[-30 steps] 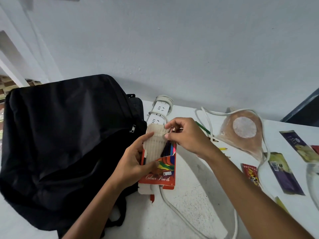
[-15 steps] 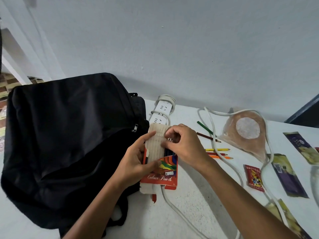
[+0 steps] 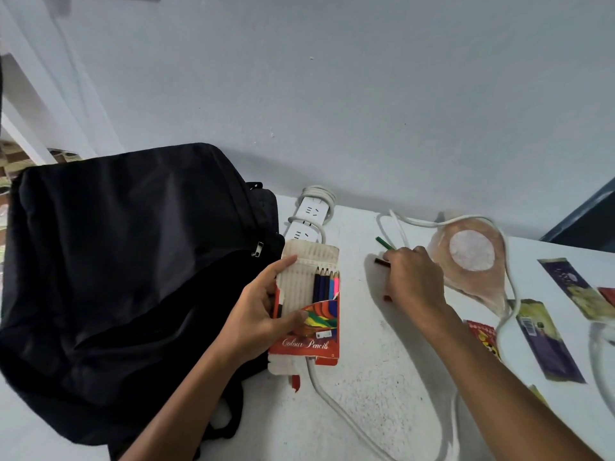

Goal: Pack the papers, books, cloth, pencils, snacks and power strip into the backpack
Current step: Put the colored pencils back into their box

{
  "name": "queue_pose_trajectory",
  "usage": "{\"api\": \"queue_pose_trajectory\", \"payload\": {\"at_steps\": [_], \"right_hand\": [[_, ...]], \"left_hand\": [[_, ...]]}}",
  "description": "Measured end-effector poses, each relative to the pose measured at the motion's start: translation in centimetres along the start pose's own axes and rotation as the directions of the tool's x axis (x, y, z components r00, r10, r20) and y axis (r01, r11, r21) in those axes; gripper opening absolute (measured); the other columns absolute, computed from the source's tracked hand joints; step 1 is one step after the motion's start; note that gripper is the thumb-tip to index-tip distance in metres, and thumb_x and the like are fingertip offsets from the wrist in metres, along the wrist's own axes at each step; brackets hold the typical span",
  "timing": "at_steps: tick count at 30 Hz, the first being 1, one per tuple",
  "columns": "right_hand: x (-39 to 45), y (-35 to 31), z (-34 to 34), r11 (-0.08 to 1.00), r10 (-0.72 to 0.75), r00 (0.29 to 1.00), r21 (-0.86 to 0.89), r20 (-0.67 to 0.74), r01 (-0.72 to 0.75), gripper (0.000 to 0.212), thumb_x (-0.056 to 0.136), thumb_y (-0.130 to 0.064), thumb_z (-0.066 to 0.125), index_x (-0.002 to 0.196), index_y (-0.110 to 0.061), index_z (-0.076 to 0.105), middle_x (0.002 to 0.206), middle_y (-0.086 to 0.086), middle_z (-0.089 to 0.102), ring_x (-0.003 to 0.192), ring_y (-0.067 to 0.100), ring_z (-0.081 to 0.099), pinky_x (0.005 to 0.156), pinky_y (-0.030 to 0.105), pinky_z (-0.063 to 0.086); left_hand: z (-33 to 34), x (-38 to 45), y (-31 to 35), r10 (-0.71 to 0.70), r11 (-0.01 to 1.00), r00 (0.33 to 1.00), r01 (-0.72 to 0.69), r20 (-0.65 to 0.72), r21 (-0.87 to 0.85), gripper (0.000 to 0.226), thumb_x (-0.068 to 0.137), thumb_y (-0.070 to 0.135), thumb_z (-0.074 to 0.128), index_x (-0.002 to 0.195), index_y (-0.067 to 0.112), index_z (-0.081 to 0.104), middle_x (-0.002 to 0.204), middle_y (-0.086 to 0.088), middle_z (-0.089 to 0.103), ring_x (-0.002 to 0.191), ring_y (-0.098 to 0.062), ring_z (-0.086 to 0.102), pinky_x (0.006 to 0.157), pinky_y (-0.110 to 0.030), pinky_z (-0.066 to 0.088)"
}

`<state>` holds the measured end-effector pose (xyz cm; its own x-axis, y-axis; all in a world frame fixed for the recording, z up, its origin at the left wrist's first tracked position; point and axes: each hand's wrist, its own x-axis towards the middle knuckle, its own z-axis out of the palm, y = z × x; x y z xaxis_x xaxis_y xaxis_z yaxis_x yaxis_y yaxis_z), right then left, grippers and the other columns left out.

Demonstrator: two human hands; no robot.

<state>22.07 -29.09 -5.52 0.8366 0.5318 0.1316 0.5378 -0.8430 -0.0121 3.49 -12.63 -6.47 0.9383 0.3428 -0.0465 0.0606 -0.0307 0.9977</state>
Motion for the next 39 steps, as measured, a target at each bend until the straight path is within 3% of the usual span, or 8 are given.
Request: {"api": "queue_pose_trajectory", "payload": {"at_steps": [6,11,17,21,25,29,36,39], "right_hand": [[0.0,0.0,1.6,0.996,-0.047,0.993,-0.080,-0.107,0.038,0.020,0.074,0.002,0.057,0.085,-0.011,0.068,0.079,0.007,0.068,0.083,0.032,0.055,0.063,0.032,0.027],[0.7,-0.2,2.3,0.994,-0.026,0.999,-0.110,-0.046,0.021,0.025,0.088,-0.003,0.043,0.100,-0.010,0.064,0.102,0.009,0.062,0.099,0.030,0.051,0.069,0.032,0.032],[0.6,-0.9,2.6,0.970,-0.138,0.972,0.170,-0.190,0.171,0.015,0.093,-0.011,0.053,0.103,-0.006,0.063,0.098,0.009,0.068,0.091,0.027,0.059,0.070,0.035,0.050],[0.0,-2.6,0.0,0.770,-0.115,0.959,0.586,-0.261,0.252,0.021,0.097,-0.020,0.052,0.114,-0.012,0.061,0.094,0.000,0.068,0.079,0.008,0.060,0.064,0.013,0.043],[-0.9,-3.7,-3.0,0.466,-0.146,0.984,0.871,-0.100,0.158,0.024,0.092,-0.007,0.057,0.111,-0.016,0.069,0.091,-0.008,0.070,0.070,-0.002,0.058,0.061,0.017,0.049],[-1.1,-4.0,-4.5,0.342,-0.305,0.951,0.938,0.053,0.058,0.011,0.085,-0.005,0.068,0.088,-0.015,0.066,0.065,0.001,0.068,0.052,0.005,0.055,0.049,0.022,0.045],[-0.8,-5.0,-4.1,0.029,-0.183,0.961,0.978,0.207,-0.205,0.004,0.079,-0.005,0.072,0.078,-0.001,0.070,0.064,0.018,0.061,0.051,0.012,0.048,0.045,0.022,0.040],[-0.9,-5.8,-3.6,0.060,-0.184,0.951,0.969,0.247,-0.240,0.006,0.084,-0.010,0.069,0.082,-0.006,0.072,0.058,0.009,0.059,0.052,0.012,0.047,0.047,0.023,0.043]], "left_hand": [[-0.1,0.0,-0.1,-0.016,1.000,1.000,0.016,-0.005,0.001,0.071,0.079,0.005,0.073,0.131,0.040,0.039,0.122,-0.001,0.055,0.103,-0.015,0.067,0.070,-0.032,0.059],[-0.1,0.1,-0.1,-0.017,1.000,1.000,0.017,-0.007,0.011,0.070,0.079,0.007,0.073,0.129,0.043,0.039,0.124,0.000,0.053,0.105,-0.014,0.066,0.069,-0.031,0.059],[-0.1,0.1,-0.2,-0.022,1.000,1.000,0.022,-0.008,0.014,0.071,0.079,0.009,0.074,0.128,0.046,0.039,0.126,-0.002,0.054,0.104,-0.016,0.066,0.070,-0.032,0.060],[-0.1,0.1,-0.1,-0.017,1.000,1.000,0.017,-0.003,0.021,0.071,0.079,0.008,0.074,0.128,0.045,0.038,0.124,-0.001,0.054,0.103,-0.016,0.067,0.070,-0.031,0.059],[-0.1,0.1,0.0,-0.010,1.000,1.000,0.010,-0.002,0.021,0.072,0.079,0.005,0.073,0.131,0.041,0.039,0.121,-0.002,0.056,0.102,-0.018,0.068,0.070,-0.031,0.059],[-0.1,0.1,0.0,0.000,1.000,1.000,0.000,0.004,0.003,0.072,0.080,0.001,0.072,0.135,0.032,0.037,0.117,-0.004,0.060,0.099,-0.020,0.069,0.070,-0.030,0.059],[0.0,0.1,0.1,-0.005,1.000,1.000,0.005,0.002,-0.011,0.071,0.080,-0.002,0.071,0.134,0.033,0.038,0.115,-0.005,0.060,0.098,-0.019,0.069,0.068,-0.028,0.058],[0.0,0.1,0.0,0.000,1.000,1.000,0.000,0.006,-0.010,0.072,0.080,-0.002,0.071,0.134,0.032,0.039,0.116,-0.007,0.060,0.098,-0.021,0.069,0.069,-0.029,0.058]]}}
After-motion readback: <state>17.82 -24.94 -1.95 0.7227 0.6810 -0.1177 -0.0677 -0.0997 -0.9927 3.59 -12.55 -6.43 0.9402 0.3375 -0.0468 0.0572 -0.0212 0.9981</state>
